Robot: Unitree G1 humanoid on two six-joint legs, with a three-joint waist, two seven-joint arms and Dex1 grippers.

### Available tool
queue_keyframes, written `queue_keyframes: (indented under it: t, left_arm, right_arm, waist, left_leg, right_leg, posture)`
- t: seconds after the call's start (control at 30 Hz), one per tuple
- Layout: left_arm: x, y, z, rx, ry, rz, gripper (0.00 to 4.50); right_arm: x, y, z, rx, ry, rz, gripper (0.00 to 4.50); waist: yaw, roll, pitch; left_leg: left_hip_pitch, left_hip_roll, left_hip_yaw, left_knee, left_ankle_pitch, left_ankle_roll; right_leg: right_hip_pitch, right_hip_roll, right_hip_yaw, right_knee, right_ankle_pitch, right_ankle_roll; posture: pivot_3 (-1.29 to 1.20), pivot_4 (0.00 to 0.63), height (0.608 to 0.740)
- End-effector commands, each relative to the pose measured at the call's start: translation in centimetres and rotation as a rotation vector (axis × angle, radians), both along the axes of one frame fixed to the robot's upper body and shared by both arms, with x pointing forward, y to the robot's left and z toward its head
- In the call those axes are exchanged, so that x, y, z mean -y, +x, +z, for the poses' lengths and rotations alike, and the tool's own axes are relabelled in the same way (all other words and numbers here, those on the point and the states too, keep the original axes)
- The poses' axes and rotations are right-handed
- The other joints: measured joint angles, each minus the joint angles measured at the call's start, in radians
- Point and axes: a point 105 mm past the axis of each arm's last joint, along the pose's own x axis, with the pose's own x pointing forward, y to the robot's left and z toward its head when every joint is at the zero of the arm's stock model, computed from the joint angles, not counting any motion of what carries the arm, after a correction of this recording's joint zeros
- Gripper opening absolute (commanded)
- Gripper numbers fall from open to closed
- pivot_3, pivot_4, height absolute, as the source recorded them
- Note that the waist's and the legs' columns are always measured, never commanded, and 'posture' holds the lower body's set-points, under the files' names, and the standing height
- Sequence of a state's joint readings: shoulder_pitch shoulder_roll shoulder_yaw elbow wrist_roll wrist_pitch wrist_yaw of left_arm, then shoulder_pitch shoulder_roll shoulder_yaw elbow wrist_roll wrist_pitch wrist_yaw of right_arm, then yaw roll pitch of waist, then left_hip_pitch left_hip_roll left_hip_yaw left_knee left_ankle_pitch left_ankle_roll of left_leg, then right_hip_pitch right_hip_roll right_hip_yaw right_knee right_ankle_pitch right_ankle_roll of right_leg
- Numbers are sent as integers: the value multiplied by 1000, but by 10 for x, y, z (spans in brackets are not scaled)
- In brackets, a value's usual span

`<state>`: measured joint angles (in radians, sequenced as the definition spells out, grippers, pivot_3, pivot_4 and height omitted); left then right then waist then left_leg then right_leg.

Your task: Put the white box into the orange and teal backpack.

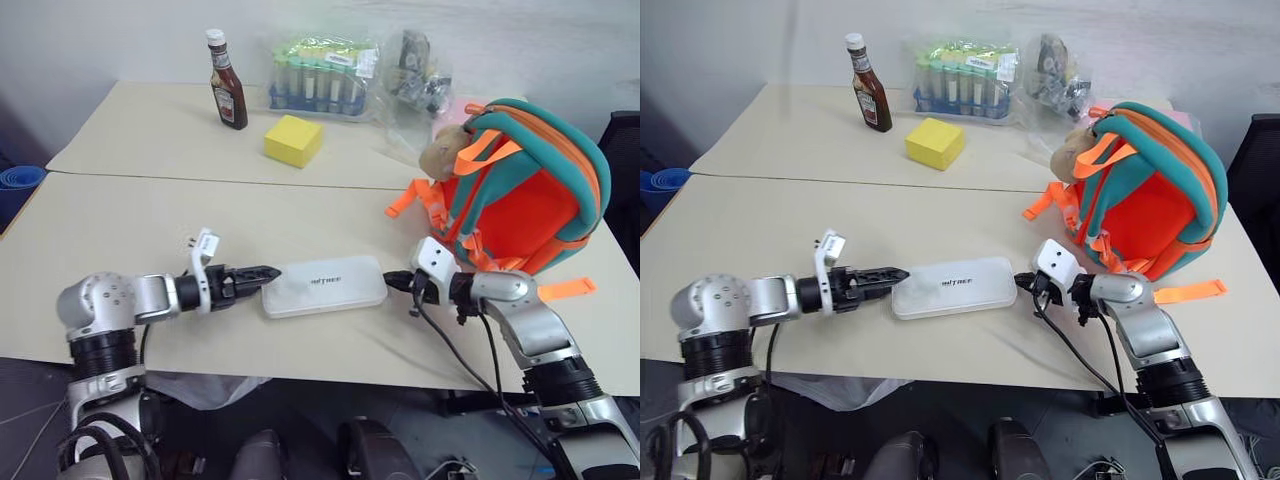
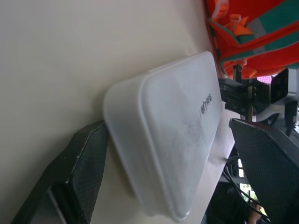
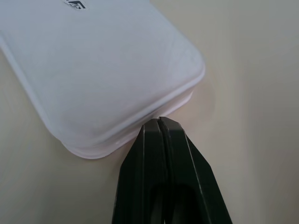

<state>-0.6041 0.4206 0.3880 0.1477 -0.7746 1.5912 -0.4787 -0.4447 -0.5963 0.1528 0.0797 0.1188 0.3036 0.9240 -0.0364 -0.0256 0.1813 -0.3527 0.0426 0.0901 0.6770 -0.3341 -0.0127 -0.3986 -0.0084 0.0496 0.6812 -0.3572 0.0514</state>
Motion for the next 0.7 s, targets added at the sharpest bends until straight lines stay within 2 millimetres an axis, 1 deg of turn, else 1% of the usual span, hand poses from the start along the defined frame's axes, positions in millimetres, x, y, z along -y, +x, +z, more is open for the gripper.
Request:
queue_keyframes:
  t: [0.03,0.2,0.3,0.37,0.47,0.6,0.7]
  left_arm:
    - [20,-5,-5,-42,-37,-73,4280]
    - [20,-1,0,-52,-77,-62,4280]
    - [24,-4,-3,-61,-62,-90,4280]
    - [22,-6,-3,-57,-46,-95,4280]
    - [8,-11,-2,-55,-10,-83,4280]
    - [-23,-20,0,-60,78,-56,4280]
    - [-39,-30,1,-77,124,-55,4280]
  right_arm:
    - [-8,-1,10,49,9,35,0]
    - [-10,-1,11,49,17,34,0]
    - [-14,-3,10,49,22,42,0]
    - [-14,-3,11,49,22,44,0]
    - [-13,-3,12,53,18,43,0]
    - [-6,-2,16,62,13,29,0]
    - [-3,-2,16,65,8,22,0]
  waist:
    - [2,0,0]
    - [5,0,0]
    - [5,0,0]
    - [5,0,0]
    - [3,0,0]
    - [-14,0,0]
    - [-26,0,0]
  left_leg:
    - [0,0,0,1,0,0]
    - [0,0,-1,3,0,0]
    - [0,0,-2,4,0,0]
    - [0,0,-2,3,0,0]
    - [0,0,-2,3,0,0]
    - [0,0,-3,1,0,-1]
    - [0,1,-3,-1,0,-2]
  right_leg:
    - [0,0,0,1,0,0]
    - [1,0,-1,2,0,0]
    - [2,-1,-2,2,0,0]
    - [2,-1,-2,2,0,0]
    - [2,-1,-2,1,0,0]
    - [1,0,-2,0,0,0]
    - [1,0,-3,-1,0,0]
  posture:
    - [0,150,740]
    - [0,150,740]
    - [0,150,740]
    - [0,150,740]
    - [0,150,740]
    - [0,150,740]
    - [0,150,740]
